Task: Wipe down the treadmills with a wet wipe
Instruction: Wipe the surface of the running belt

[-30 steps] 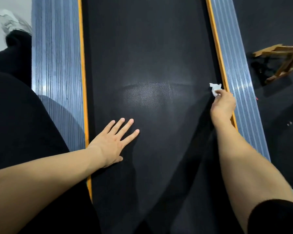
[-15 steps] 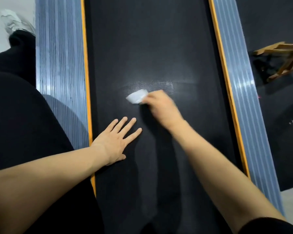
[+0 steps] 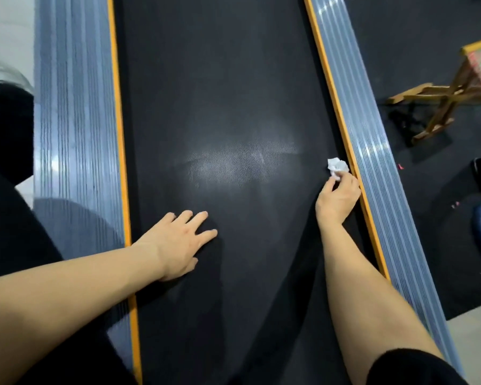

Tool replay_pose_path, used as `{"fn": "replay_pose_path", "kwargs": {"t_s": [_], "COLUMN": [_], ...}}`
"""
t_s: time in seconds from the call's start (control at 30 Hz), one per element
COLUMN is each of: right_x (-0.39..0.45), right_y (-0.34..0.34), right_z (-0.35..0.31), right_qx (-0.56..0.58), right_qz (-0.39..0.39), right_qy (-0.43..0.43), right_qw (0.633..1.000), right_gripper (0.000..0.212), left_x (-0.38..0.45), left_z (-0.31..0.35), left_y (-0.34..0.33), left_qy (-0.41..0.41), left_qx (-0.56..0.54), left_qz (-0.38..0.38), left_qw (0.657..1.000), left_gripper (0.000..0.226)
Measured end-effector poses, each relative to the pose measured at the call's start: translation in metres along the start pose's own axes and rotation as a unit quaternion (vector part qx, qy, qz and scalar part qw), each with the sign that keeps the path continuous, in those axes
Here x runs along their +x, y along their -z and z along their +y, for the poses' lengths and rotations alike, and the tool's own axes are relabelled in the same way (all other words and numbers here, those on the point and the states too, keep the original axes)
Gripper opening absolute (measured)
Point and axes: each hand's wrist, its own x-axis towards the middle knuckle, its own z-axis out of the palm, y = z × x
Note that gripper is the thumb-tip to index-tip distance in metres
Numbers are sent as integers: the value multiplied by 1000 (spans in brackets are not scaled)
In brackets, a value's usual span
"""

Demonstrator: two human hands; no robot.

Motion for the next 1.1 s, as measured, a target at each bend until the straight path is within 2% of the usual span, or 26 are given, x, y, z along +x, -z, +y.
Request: {"fn": "replay_pose_path", "kwargs": {"t_s": [0.07, 0.17, 0.27, 0.37, 0.47, 0.53, 0.6, 0.67, 0.8, 0.87, 0.9, 1.0, 1.03, 1.1], "right_x": [-3, -19, -23, -21, -17, -17, -19, -18, 15, 37, 42, 30, 12, -35], "right_y": [-4, -15, -19, -22, -22, -20, -18, -14, 3, -1, -6, -30, -37, -56], "right_z": [1, 3, 1, 1, 0, 0, -3, -9, -8, -17, -26, -69, -95, -148], "right_qx": [4, 3, -6, -36, -43, -47, -34, -29, -59, -83, -83, -53, -32, 63], "right_qz": [27, 71, 82, 91, 78, 65, 62, 67, 9, -4, -6, 9, -24, -137], "right_qy": [-6, -8, -22, 0, -4, -21, -37, -37, 98, 126, 109, -33, -59, -10], "right_qw": [1000, 997, 996, 995, 996, 997, 997, 997, 993, 989, 991, 998, 997, 989], "right_gripper": [16, 19, 34, 32, 33, 36, 37, 37, 29, 28, 29, 31, 28, 19], "left_x": [14, 44, 75, 83, 72, 63, 53, 45, 40, 42, 41, 31, 28, 27], "left_z": [-16, -45, -80, -112, -132, -144, -156, -169, -173, -172, -173, -183, -185, -187], "left_y": [21, 44, 54, 60, 64, 69, 73, 71, 60, 58, 59, 60, 59, 59], "left_qy": [-19, -9, 16, 35, 17, 4, 41, 70, 70, 79, 88, 120, 127, 143], "left_qx": [25, 50, 64, 32, 46, 19, -22, -18, -33, -42, -40, -21, -7, 30], "left_qz": [68, 102, 103, 90, 45, 48, 50, 39, 47, 52, 56, 55, 50, 48], "left_qw": [997, 994, 992, 995, 998, 999, 998, 997, 996, 995, 994, 991, 991, 988], "left_gripper": [66, 81, 99, 111, 113, 114, 113, 112, 110, 111, 112, 115, 116, 114]}}
